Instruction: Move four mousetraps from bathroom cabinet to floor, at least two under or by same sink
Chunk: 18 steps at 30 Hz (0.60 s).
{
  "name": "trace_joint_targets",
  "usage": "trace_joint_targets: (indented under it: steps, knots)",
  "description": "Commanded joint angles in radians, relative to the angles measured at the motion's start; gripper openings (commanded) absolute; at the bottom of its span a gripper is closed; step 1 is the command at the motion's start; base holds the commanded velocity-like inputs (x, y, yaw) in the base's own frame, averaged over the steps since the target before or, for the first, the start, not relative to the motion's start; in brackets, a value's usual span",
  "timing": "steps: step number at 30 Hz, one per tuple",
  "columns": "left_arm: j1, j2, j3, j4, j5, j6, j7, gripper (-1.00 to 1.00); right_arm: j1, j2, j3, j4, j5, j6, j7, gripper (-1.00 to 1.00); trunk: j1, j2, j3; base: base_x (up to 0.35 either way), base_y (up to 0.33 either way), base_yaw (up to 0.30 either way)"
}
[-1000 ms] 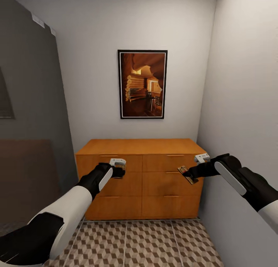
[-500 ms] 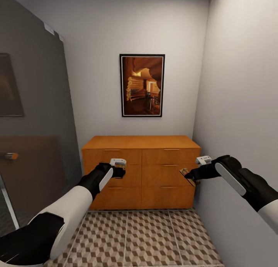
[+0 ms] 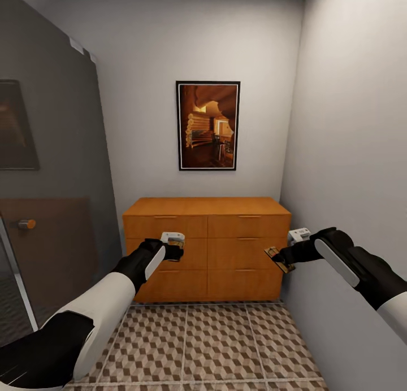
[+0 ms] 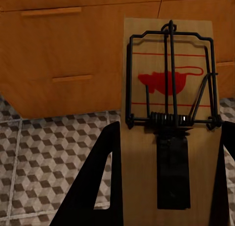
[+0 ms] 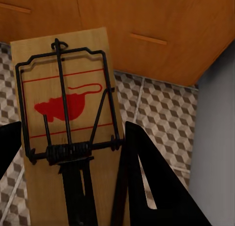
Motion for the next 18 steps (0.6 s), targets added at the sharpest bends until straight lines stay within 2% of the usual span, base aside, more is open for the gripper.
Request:
trace_joint_targets:
  steps: [1, 8, 14, 18]
  knots:
    - [-0.001, 0.001, -0.007, -0.002, 0.009, 0.004, 0.011, -1.00, -0.001, -0.001, 0.002, 0.001, 0.008, 0.002, 0.008, -1.00, 0.000, -0.001, -0.001, -0.004, 0.000, 0.000]
    - [-0.001, 0.001, -0.008, -0.002, 0.009, 0.002, 0.011, -1.00, -0.001, 0.000, 0.003, 0.020, 0.009, 0.002, 0.008, -1.00, 0.000, -0.001, -0.001, -0.001, 0.000, 0.000]
    - [-0.001, 0.001, -0.007, -0.002, 0.009, 0.001, 0.011, -1.00, -0.001, 0.013, 0.001, 0.024, 0.011, 0.002, 0.008, -1.00, 0.000, -0.001, -0.001, 0.000, 0.000, 0.000]
    - [-0.001, 0.001, -0.007, -0.003, 0.009, 0.001, 0.011, -1.00, -0.001, 0.018, -0.001, 0.025, 0.016, 0.002, 0.008, -1.00, 0.000, -0.001, -0.001, -0.143, 0.000, 0.000]
